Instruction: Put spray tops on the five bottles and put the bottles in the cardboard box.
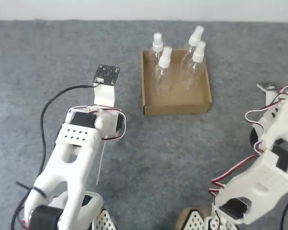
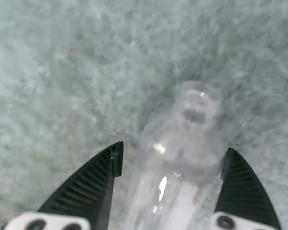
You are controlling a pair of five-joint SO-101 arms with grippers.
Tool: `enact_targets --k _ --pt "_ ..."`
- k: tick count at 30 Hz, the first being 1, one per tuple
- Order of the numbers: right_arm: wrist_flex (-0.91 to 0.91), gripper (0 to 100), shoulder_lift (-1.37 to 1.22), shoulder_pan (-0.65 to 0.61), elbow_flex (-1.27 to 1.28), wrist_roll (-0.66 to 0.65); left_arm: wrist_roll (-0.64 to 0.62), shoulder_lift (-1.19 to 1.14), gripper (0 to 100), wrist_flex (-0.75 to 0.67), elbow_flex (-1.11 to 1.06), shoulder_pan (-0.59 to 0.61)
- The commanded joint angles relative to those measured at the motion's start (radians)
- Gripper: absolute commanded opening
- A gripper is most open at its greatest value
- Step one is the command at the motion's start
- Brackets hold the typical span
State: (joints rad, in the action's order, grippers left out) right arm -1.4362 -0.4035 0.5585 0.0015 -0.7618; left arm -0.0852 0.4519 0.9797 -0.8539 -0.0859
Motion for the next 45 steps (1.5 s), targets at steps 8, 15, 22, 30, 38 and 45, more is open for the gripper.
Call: enact_targets --k 8,15,22,30,38,45 --pt "0.076 25.6 -0.01 0.016 -0.106 0.018 -0.003 0.037 1 -0.068 -0.028 -0.011" --pt "0.074 21.4 -0.021 0.013 -0.121 0.015 -0.003 0.038 1 -0.068 -0.028 -0.008" --pt "0.073 8.4 -0.022 0.021 -0.12 0.011 -0.003 0.038 1 -0.066 -0.028 -0.008" --pt "0.071 4.2 0.007 0.012 -0.133 0.018 -0.003 0.043 1 -0.064 -0.033 -0.008" --pt "-0.105 0.6 0.303 -0.124 -0.15 0.143 -0.003 0.049 1 -0.064 -0.016 -0.005" --pt "-0.045 0.6 0.72 -0.401 0.11 0.307 -0.003 0.206 1 0.017 0.035 0.078"
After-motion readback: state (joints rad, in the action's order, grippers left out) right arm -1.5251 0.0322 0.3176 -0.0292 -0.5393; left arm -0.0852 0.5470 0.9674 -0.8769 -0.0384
